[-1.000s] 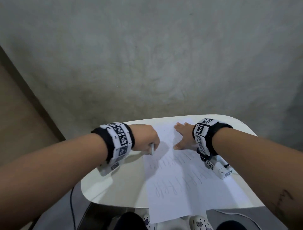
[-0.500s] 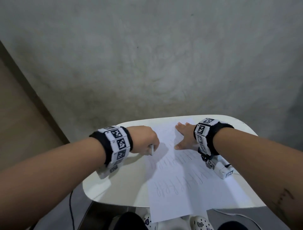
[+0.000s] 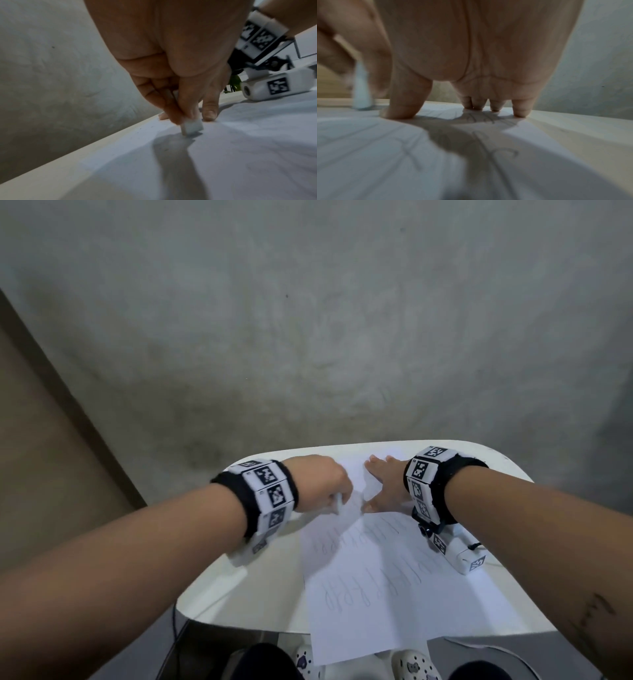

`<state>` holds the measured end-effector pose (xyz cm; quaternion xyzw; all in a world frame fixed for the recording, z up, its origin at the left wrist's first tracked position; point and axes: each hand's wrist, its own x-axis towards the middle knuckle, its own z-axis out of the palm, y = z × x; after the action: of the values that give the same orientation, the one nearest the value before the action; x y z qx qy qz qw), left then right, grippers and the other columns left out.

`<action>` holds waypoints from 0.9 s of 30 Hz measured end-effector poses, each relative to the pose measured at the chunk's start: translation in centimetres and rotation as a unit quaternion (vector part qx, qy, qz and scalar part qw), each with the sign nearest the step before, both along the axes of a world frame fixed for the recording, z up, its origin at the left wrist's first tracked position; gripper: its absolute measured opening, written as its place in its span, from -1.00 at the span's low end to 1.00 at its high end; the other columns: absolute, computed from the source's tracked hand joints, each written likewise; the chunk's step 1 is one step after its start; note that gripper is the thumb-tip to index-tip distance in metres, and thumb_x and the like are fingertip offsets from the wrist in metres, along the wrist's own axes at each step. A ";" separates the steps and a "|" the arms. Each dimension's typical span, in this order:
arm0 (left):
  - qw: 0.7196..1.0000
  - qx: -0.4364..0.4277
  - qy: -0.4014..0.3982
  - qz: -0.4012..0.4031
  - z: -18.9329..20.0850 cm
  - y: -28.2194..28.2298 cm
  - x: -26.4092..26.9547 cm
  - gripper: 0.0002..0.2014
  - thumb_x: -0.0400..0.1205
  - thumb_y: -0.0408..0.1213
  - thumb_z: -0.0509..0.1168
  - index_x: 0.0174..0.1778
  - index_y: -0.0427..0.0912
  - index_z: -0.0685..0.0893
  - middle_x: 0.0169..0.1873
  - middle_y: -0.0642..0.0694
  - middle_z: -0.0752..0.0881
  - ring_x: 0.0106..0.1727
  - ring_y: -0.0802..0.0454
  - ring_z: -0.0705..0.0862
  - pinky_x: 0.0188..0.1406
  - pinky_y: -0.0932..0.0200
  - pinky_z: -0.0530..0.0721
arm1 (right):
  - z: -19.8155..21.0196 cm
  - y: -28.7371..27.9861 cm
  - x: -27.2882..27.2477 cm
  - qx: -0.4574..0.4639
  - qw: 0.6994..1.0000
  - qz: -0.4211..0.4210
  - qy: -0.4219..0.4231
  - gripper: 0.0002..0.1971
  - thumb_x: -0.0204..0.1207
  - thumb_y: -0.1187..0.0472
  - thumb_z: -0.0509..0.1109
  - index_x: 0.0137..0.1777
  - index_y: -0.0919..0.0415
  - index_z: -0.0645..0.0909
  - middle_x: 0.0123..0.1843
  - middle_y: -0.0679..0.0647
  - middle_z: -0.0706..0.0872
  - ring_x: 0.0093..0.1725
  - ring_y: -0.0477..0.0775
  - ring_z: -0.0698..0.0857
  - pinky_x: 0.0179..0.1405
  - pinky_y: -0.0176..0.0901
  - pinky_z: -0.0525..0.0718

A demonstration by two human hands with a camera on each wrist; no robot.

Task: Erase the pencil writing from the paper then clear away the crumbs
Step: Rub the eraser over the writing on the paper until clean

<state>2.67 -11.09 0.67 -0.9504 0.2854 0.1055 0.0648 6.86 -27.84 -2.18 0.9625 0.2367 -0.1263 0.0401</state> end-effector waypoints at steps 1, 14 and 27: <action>1.000 -0.013 -0.008 0.002 0.0 -0.8 0.4 -0.80 0.58 -0.22 0.32 0.09 -0.02 0.75 0.06 -0.02 0.74 0.08 -0.11 0.67 0.11 0.02 0.62 | -0.1 0.0 -0.2 0.010 1.000 0.000 -0.012 -0.25 0.51 -0.20 0.30 0.56 0.25 0.24 0.61 0.13 0.28 0.55 0.22 0.33 0.44 0.07 0.31; 1.000 0.000 -0.017 -0.008 -0.1 -1.9 0.0 -0.80 0.63 -0.24 0.27 0.13 -0.04 0.71 0.07 -0.02 0.70 0.09 -0.10 0.65 0.05 0.06 0.59 | -0.3 0.2 0.3 0.009 1.000 0.003 -0.008 -0.27 0.50 -0.21 0.29 0.52 0.25 0.27 0.58 0.15 0.33 0.52 0.24 0.37 0.44 0.10 0.34; 0.999 -0.024 0.014 0.039 -0.7 2.3 -2.7 -0.81 0.63 -0.19 0.28 0.13 -0.02 0.71 0.08 0.05 0.70 0.06 -0.03 0.64 0.10 0.07 0.60 | 0.5 -1.6 1.0 -0.021 0.998 0.012 0.059 -0.03 0.51 -0.26 0.29 0.70 0.13 -0.18 0.73 0.01 -0.19 0.71 0.04 -0.11 0.65 -0.02 -0.06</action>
<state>-0.05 -8.80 -0.04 -0.9606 0.2510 0.1145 0.0340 7.89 -29.44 -1.72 0.9495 0.2474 -0.1868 0.0475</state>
